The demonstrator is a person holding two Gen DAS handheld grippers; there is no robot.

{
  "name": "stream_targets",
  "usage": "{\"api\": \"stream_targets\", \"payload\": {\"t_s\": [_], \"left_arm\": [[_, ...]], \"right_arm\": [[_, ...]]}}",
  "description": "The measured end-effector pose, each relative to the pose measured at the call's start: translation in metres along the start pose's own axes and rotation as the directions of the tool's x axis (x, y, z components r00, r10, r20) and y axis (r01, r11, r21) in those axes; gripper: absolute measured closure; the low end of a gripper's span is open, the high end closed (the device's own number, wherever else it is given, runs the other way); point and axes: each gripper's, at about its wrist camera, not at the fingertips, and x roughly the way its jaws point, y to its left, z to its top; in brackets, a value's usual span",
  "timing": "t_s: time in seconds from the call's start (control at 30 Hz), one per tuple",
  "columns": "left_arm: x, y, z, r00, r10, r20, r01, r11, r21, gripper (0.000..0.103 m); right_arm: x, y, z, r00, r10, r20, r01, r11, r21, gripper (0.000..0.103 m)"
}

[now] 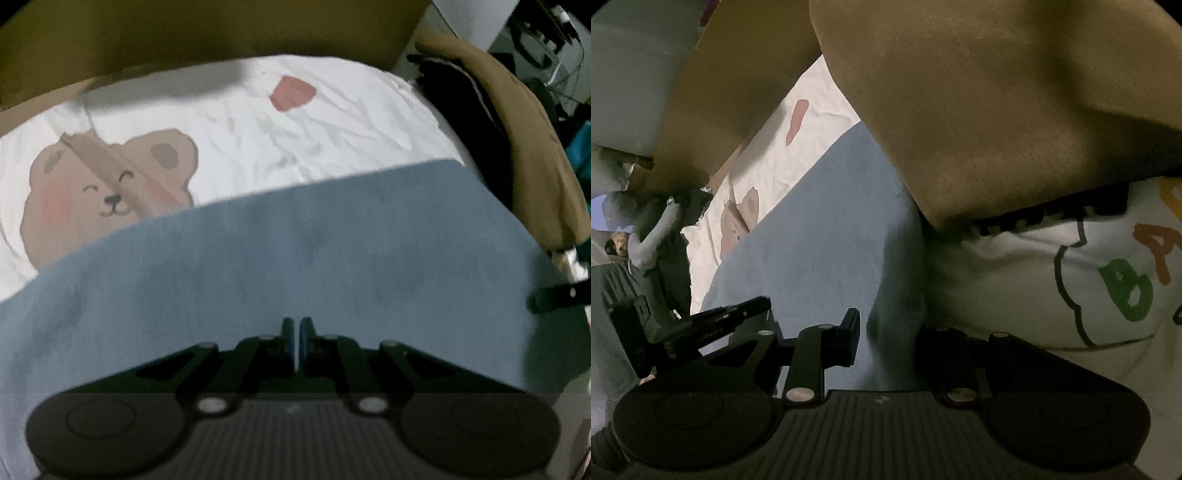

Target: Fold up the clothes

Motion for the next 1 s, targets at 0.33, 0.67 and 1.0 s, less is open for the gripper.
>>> {"api": "stream_targets", "payload": {"t_s": [0.33, 0.67, 1.0], "left_arm": [[0.01, 0.007, 0.034, 0.989, 0.093, 0.111, -0.087, 0.995, -0.057, 0.098], [0.01, 0.013, 0.024, 0.992, 0.075, 0.102, -0.066, 0.994, -0.093, 0.099], [-0.032, 0.024, -0.007, 0.989, 0.054, 0.141, -0.035, 0.99, -0.136, 0.095]], "right_arm": [[0.01, 0.003, 0.008, 0.999, -0.021, 0.034, 0.02, 1.0, 0.024, 0.073], [0.01, 0.005, 0.006, 0.996, -0.059, 0.065, 0.056, 0.998, 0.037, 0.078], [0.007, 0.03, 0.01, 0.993, -0.113, 0.038, 0.115, 0.993, -0.038, 0.094]]}}
